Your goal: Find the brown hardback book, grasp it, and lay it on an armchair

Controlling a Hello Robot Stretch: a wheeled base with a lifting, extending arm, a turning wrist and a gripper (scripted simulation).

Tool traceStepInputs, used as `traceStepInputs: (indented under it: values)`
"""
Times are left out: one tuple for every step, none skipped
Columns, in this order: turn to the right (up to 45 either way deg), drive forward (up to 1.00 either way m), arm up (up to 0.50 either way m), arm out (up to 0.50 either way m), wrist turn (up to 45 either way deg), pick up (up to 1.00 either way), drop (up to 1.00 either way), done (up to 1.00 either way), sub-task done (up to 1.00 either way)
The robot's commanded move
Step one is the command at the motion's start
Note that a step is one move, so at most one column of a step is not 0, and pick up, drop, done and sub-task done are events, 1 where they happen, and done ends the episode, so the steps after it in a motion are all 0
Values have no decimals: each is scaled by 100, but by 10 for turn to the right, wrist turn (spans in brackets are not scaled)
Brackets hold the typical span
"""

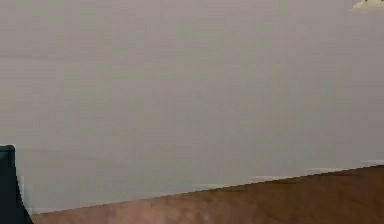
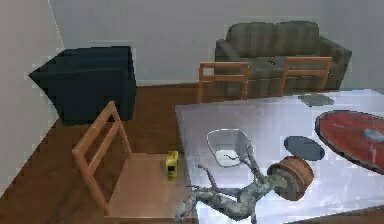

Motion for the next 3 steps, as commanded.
traceStepInputs:
  values:
    - [-450,0,0,0,0,0,0,0,0]
    - [-90,0,0,0,0,0,0,0,0]
    - [0,10,0,0,0,0,0,0,0]
